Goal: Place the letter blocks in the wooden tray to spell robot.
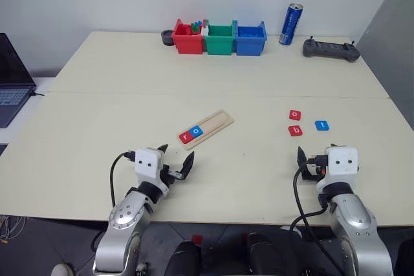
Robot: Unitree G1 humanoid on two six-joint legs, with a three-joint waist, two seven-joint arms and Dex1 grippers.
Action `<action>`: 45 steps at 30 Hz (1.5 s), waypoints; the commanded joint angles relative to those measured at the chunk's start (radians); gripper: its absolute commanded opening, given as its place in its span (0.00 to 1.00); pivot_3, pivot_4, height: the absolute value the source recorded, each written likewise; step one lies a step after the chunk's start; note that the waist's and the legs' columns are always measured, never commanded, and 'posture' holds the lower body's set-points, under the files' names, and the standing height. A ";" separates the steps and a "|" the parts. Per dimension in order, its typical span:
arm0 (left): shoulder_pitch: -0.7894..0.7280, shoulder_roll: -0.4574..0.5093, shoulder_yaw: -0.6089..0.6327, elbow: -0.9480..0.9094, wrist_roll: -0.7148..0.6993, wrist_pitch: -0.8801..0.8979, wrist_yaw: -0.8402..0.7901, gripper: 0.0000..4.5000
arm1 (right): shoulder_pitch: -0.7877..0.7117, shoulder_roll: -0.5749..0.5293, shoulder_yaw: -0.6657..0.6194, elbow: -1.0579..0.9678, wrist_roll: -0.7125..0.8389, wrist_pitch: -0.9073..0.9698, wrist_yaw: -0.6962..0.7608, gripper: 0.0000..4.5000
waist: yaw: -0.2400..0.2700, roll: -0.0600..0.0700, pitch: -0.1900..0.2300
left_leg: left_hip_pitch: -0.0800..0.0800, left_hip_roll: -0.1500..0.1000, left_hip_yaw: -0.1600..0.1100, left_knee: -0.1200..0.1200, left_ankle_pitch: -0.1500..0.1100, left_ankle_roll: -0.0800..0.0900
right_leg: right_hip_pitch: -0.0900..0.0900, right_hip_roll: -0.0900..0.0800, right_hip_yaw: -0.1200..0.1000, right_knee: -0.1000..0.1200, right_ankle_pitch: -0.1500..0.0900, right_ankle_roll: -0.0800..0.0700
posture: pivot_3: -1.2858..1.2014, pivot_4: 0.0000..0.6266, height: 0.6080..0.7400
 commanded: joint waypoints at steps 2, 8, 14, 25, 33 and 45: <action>-0.154 0.099 0.078 0.083 -0.090 0.026 -0.124 1.00 | -0.086 -0.146 0.003 -0.032 0.161 0.064 0.255 0.99 | -0.001 0.000 0.000 | 0.000 0.000 0.000 0.000 0.000 0.000 | 0.000 0.000 0.000 0.000 0.000 0.000 | 0.52 0.24 1.00; -0.345 0.216 0.058 0.336 -0.100 -0.027 -0.344 1.00 | -0.221 -0.325 -0.019 -0.009 0.435 0.164 0.564 0.99 | -0.004 0.000 0.000 | 0.000 0.000 0.000 0.000 0.000 0.000 | 0.001 0.001 -0.001 -0.001 0.000 0.000 | 0.52 0.24 1.00; -0.491 0.257 -0.017 0.578 -0.058 -0.114 -0.559 1.00 | -0.319 -0.377 0.020 0.053 0.492 0.180 0.643 0.99 | -0.003 -0.001 0.001 | -0.001 0.000 -0.002 0.000 0.000 0.000 | 0.001 0.000 -0.002 -0.001 0.000 0.000 | 0.52 0.24 1.00; -0.586 0.235 -0.042 0.823 0.022 -0.281 -0.636 1.00 | -0.310 -0.338 0.051 0.066 0.462 0.139 0.585 0.99 | -0.002 -0.001 0.001 | -0.002 0.000 -0.002 0.000 0.000 0.000 | -0.001 0.000 -0.002 0.000 0.000 0.000 | 0.52 0.24 1.00; -0.624 0.212 -0.055 0.955 0.078 -0.370 -0.636 1.00 | -0.315 -0.326 0.054 0.056 0.469 0.139 0.555 0.99 | -0.003 -0.001 0.001 | -0.002 -0.001 -0.003 0.000 0.000 0.000 | -0.001 0.000 -0.003 0.000 0.000 0.000 | 0.52 0.24 1.00; -0.632 0.188 -0.069 1.032 0.104 -0.421 -0.648 1.00 | -0.346 -0.321 0.056 0.063 0.475 0.150 0.525 0.99 | -0.002 -0.001 0.001 | -0.002 -0.001 -0.003 0.000 0.000 0.000 | -0.001 0.000 -0.003 0.002 0.000 0.000 | 0.52 0.24 1.00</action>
